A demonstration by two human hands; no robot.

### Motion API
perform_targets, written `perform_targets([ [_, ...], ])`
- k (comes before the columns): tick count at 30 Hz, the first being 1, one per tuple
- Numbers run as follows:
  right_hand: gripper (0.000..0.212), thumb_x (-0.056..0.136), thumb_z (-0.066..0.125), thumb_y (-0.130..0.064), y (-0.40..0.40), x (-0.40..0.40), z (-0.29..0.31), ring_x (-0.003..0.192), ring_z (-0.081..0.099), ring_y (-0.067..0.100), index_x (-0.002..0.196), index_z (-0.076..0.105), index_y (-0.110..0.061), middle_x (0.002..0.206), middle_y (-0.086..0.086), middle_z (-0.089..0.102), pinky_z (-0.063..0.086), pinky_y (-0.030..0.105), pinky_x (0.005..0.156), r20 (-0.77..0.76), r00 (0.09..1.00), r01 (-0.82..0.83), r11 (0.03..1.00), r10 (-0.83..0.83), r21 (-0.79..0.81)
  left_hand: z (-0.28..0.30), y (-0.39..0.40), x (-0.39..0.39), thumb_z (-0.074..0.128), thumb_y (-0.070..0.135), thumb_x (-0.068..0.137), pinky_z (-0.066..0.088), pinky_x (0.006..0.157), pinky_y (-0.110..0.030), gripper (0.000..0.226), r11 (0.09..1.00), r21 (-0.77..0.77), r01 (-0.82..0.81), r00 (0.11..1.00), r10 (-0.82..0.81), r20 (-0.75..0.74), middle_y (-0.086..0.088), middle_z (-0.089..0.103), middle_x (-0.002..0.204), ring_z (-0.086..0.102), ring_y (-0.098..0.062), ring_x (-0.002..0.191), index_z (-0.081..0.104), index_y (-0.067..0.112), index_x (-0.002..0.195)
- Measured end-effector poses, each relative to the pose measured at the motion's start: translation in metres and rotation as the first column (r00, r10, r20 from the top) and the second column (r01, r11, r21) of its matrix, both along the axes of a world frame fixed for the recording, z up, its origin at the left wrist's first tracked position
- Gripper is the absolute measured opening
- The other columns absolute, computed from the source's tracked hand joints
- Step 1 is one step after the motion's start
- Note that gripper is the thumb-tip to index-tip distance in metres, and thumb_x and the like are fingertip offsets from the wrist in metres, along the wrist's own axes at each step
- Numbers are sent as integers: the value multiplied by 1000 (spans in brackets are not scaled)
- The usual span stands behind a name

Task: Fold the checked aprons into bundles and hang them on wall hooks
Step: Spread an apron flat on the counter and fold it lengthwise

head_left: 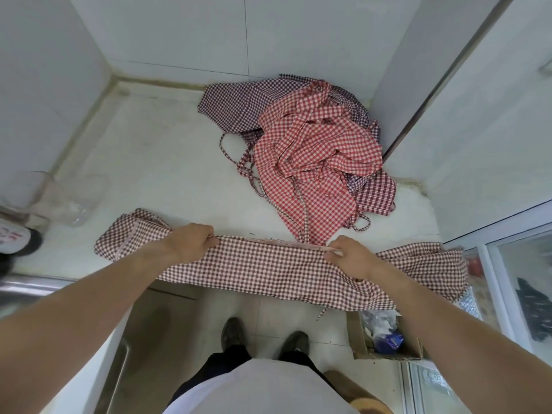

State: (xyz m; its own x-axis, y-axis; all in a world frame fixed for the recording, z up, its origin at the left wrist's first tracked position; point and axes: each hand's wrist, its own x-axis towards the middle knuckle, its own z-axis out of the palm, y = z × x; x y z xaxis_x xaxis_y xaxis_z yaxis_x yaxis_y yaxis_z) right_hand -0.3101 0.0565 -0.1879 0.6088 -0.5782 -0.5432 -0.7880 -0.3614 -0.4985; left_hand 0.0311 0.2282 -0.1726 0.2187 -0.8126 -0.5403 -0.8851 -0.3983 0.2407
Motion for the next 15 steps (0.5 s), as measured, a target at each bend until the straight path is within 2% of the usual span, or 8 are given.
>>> perform_targets([
  [3, 23, 104, 46, -20, 6, 1, 3, 96, 61, 26, 119, 59, -9, 108, 9, 65, 47, 37, 86, 62, 997, -40, 990, 49, -139, 1, 1, -4, 30, 34, 107, 43, 75, -33, 27, 1000, -2, 23, 999, -23, 27, -2, 57, 88, 56, -20, 81, 46, 17, 94],
  [6, 38, 98, 57, -27, 18, 0, 4, 93, 63, 26, 133, 43, -20, 114, 2, 65, 51, 40, 86, 45, 985, -146, 953, 164, -267, 0, 2, -7, 30, 32, 108, 43, 71, -33, 27, 996, -85, 11, 1000, -9, 20, -1, 58, 80, 57, -20, 75, 45, 16, 92],
  [8, 40, 91, 67, -33, 23, -2, 2, 96, 63, 24, 124, 47, -22, 117, 0, 64, 50, 37, 87, 56, 988, -121, 949, 143, -290, -1, 3, -6, 34, 32, 107, 44, 68, -33, 26, 989, -149, 4, 1000, -2, 13, -6, 63, 83, 59, -23, 73, 47, 15, 91],
  [11, 39, 85, 75, -34, 22, -5, -3, 101, 63, 22, 118, 59, -18, 114, 3, 68, 49, 32, 90, 100, 995, 40, 954, -11, -297, -1, 4, -6, 38, 31, 106, 40, 65, -30, 25, 977, -215, 3, 1000, 3, 25, -4, 63, 82, 57, -21, 71, 48, 16, 88],
  [15, 36, 89, 70, -39, 15, -8, -1, 93, 64, 24, 105, 71, -7, 102, 9, 72, 42, 27, 75, 16, 998, 63, 951, -61, -303, 0, 6, -5, 43, 31, 104, 38, 65, -28, 25, 959, -284, 11, 999, -1, 36, -5, 65, 83, 56, -20, 71, 50, 17, 85],
])
